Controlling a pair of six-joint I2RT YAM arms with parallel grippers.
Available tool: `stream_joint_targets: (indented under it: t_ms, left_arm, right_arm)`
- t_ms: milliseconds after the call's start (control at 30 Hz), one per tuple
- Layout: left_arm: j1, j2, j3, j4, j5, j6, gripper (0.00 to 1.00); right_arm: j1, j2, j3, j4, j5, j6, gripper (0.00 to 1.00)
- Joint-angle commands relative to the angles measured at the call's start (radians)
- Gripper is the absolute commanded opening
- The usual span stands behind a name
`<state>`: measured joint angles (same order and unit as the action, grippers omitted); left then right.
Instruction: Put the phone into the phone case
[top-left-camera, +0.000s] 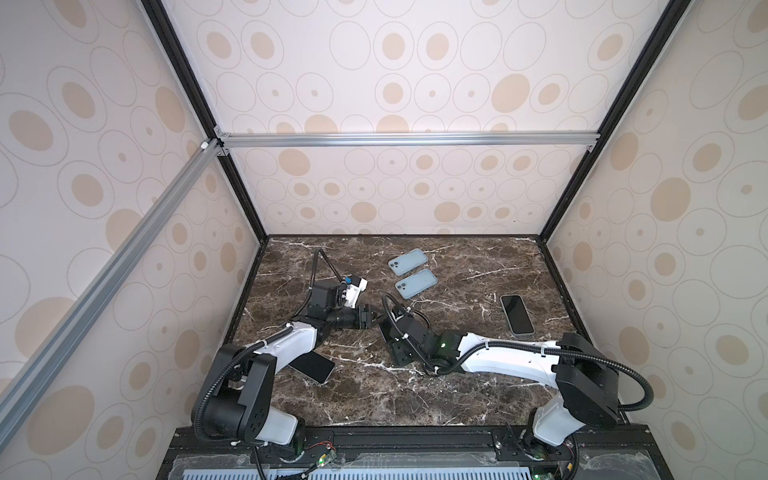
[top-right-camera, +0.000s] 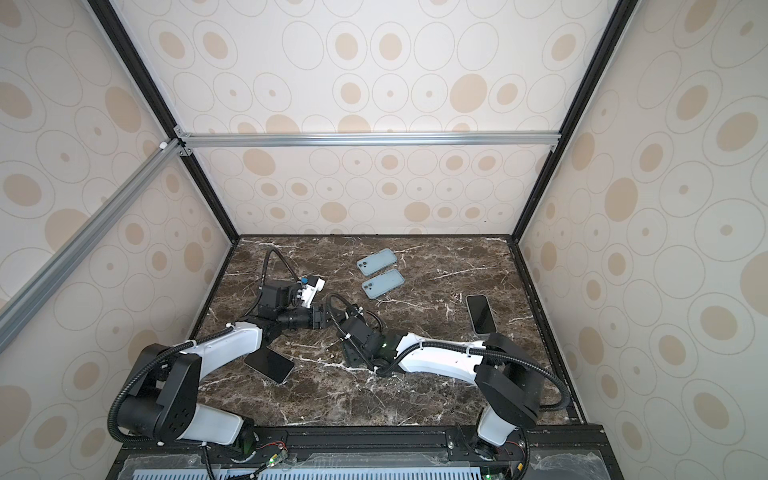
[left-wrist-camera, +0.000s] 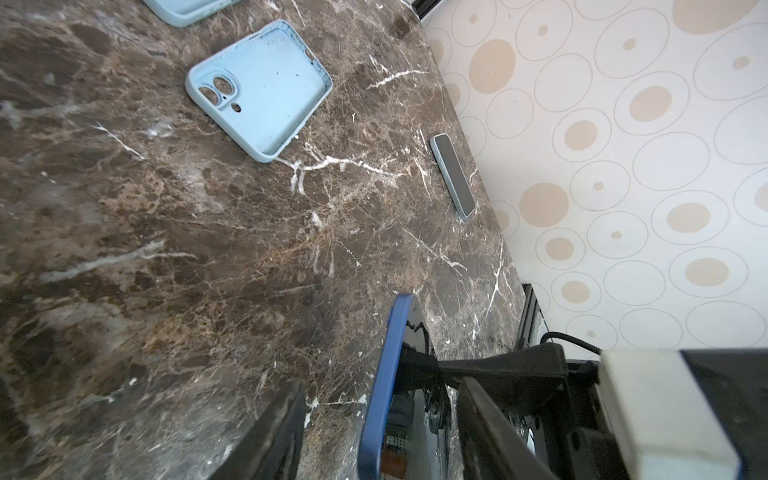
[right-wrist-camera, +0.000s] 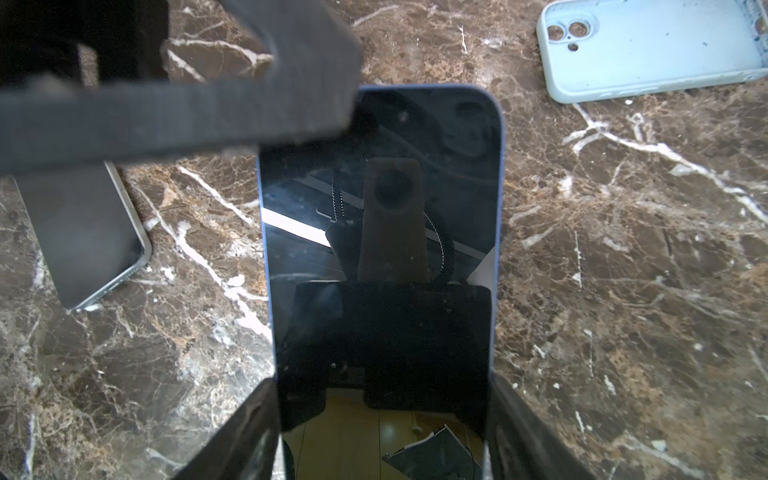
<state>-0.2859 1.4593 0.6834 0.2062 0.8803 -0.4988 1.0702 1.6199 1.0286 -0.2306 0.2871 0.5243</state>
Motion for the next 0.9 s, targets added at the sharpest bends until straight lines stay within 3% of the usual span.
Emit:
stream_joint_targets:
  t_ms: [0,67,467,600,700,767,867]
  left_arm:
    - [-0.008,0.006,0.029,0.027,0.035,-0.01,0.57]
    - [-0.009,0.008,0.03,0.027,0.045,-0.011,0.55]
    - [-0.01,0.031,0.033,0.053,0.093,-0.024,0.21]
    - [-0.011,0.022,0.029,0.069,0.104,-0.029,0.02]
    - [-0.011,0.01,0.025,0.104,0.111,-0.037,0.0]
    - [-0.01,-0.004,0.02,0.126,0.11,-0.05,0.0]
    - [-0.01,-0.033,0.006,0.188,0.107,-0.09,0.0]
  right_arm:
    - [-0.003,-0.008,0.034,0.043,0.024,-0.01,0.59]
    - [-0.003,-0.007,0.032,0.053,0.023,-0.011,0.59]
    - [-0.003,0.007,0.015,0.095,0.011,-0.005,0.58]
    - [-0.003,0.001,0.008,0.099,0.016,-0.009,0.58]
    - [-0.003,-0.012,-0.004,0.113,0.018,-0.016,0.59]
    - [-0.003,-0.029,-0.009,0.117,0.021,-0.024,0.66]
    - [-0.003,-0.068,-0.004,0.108,0.028,-0.055,0.86]
